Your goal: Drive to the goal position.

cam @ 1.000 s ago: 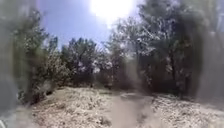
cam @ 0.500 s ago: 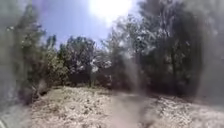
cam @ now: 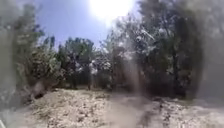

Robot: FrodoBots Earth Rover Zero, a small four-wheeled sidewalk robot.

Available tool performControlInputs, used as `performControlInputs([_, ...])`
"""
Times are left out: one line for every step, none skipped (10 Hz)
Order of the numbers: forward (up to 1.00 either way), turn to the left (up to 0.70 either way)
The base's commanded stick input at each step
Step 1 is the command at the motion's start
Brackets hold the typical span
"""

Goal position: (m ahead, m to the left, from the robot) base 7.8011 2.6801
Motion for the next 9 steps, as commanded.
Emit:
performControlInputs([0.44, 0.02])
performControlInputs([0.44, 0.02])
performControlInputs([0.44, 0.03])
performControlInputs([0.44, 0.08])
performControlInputs([0.44, 0.27])
performControlInputs([0.44, 0.27])
performControlInputs([0.44, 0.27])
performControlInputs([0.44, 0.27])
performControlInputs([0.44, 0.27])
